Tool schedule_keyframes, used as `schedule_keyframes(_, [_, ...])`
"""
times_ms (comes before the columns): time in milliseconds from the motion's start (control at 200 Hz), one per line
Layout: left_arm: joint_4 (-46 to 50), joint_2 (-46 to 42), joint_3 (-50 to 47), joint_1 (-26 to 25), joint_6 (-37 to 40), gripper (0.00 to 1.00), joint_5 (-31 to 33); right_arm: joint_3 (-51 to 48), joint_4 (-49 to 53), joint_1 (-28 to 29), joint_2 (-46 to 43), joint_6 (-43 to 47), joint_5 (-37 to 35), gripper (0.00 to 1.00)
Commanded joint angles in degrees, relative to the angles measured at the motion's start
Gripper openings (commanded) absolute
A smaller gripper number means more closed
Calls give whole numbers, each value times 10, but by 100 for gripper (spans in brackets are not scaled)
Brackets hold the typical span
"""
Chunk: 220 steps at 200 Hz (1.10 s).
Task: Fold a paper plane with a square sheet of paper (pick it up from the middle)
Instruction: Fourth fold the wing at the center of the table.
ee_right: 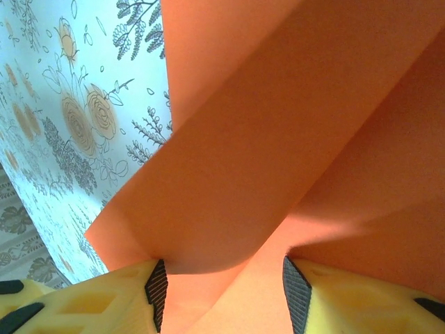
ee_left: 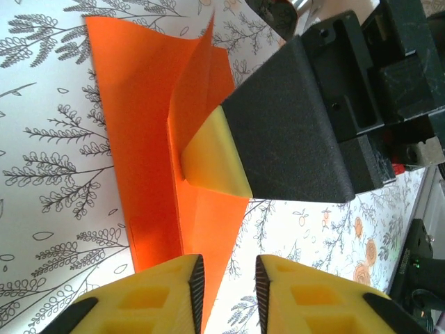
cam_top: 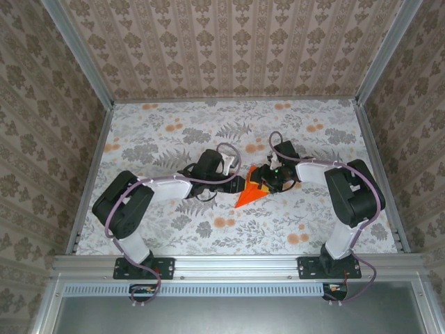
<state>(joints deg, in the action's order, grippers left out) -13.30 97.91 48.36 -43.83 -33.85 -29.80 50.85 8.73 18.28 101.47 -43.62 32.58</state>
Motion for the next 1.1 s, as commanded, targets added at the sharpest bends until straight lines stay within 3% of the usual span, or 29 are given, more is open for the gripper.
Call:
schedule_keyframes(0, [-18, 22, 9, -8, -4, 23, -20, -9, 55, 4, 46, 11, -73, 55])
schedule_keyframes(390, [5, 68, 33, -13, -3, 16, -12, 0, 92, 5, 62, 18, -109, 54])
schedule_keyframes(1095, [12, 93, 41, -7, -11, 9, -6, 7, 136, 5, 88, 2, -164, 40])
